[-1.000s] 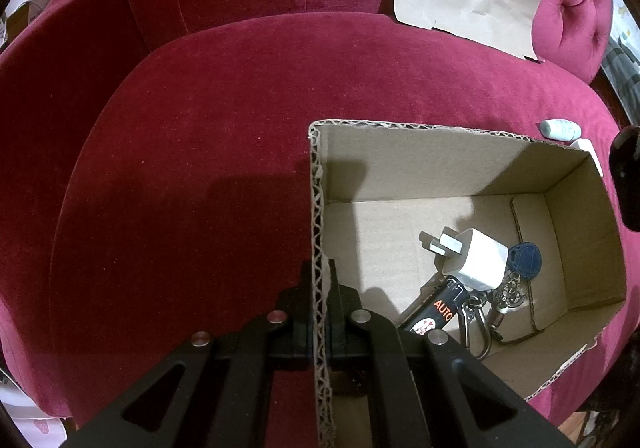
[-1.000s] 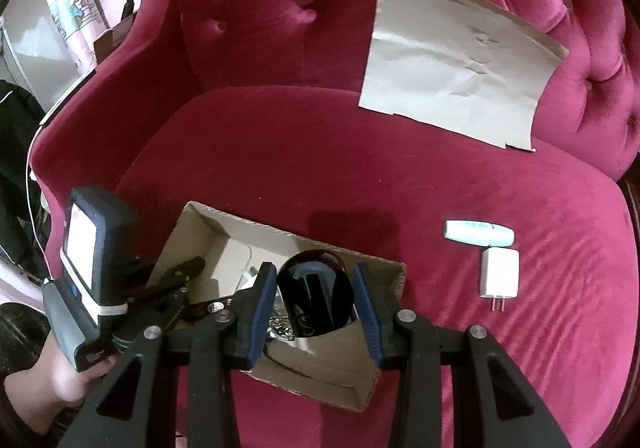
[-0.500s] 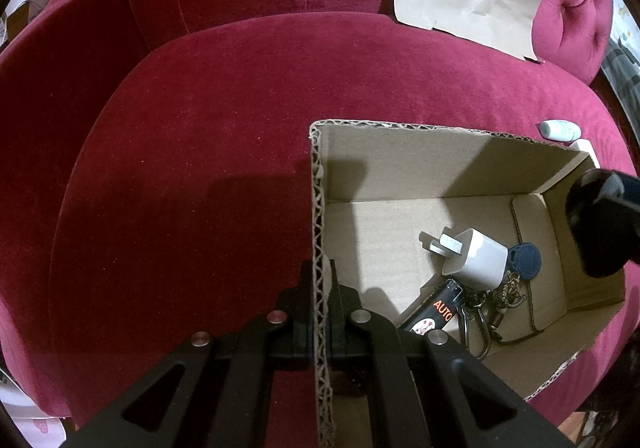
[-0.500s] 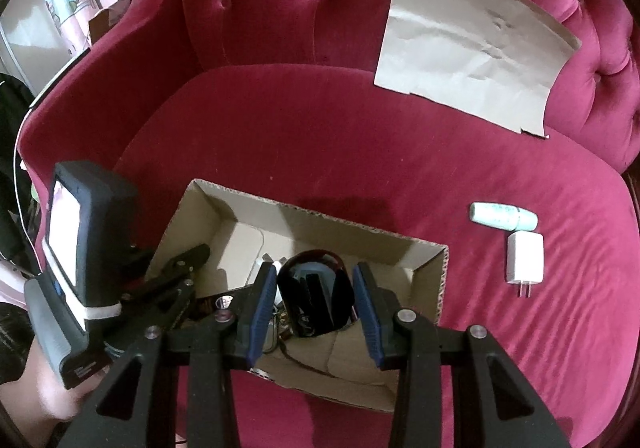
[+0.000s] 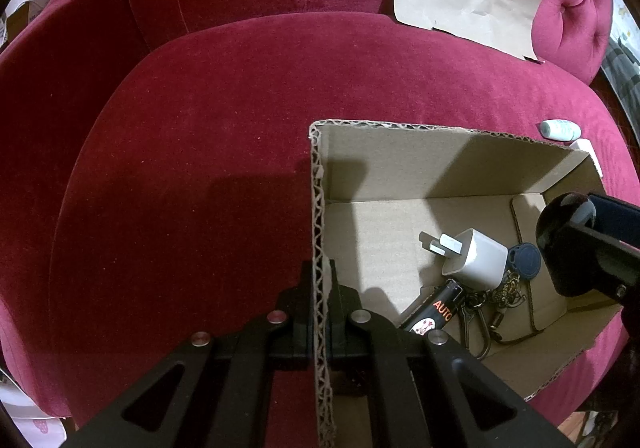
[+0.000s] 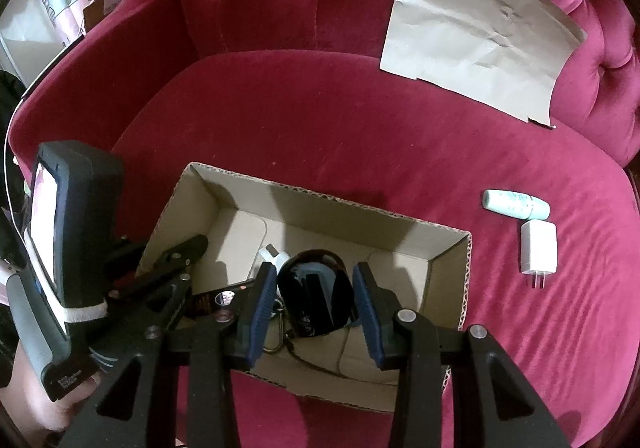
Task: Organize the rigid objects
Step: 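Carry the black cap into the cardboard box and open the right tool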
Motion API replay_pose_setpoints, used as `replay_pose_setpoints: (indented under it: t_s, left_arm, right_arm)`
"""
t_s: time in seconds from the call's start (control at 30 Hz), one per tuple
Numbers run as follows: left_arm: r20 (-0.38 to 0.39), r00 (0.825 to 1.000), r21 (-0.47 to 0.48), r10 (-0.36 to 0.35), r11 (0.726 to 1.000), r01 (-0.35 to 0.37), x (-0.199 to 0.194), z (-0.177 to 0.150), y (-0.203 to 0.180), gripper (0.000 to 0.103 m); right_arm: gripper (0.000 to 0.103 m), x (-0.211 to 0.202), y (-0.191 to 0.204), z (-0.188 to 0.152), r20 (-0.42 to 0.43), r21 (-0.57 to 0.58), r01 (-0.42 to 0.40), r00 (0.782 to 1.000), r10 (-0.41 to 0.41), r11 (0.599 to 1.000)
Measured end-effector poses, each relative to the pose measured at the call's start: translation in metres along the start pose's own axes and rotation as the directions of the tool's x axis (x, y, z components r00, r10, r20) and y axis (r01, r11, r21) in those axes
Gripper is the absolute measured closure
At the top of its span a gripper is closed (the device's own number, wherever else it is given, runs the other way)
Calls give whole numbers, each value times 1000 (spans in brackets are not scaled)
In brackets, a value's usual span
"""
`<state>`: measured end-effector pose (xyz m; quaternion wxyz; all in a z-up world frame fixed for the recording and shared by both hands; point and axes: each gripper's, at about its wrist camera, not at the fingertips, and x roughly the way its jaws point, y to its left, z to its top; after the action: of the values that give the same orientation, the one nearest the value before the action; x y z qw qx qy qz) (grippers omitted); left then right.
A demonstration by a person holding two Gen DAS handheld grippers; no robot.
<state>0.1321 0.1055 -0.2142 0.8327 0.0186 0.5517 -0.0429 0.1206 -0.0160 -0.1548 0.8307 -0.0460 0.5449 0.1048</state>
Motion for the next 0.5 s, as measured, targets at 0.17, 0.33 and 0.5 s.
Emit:
replay_pose_setpoints:
  t_s: [0.17, 0.33, 0.5]
  left_arm:
    - [0, 1000, 1, 1, 1000, -1, 0, 0, 0, 100]
    - [0, 1000, 3, 2, 1000, -2, 0, 0, 0, 100]
    - [1, 1000, 2, 1, 1000, -1, -1, 0, 0, 100]
  right_arm:
    - [61, -1, 0, 1, 6, 5, -7, 1000, 7, 1000]
    - [60, -3, 0, 1, 22, 2, -18, 1000, 18, 1000]
    - [47, -6, 2, 2, 37, -3, -18, 999, 18, 1000]
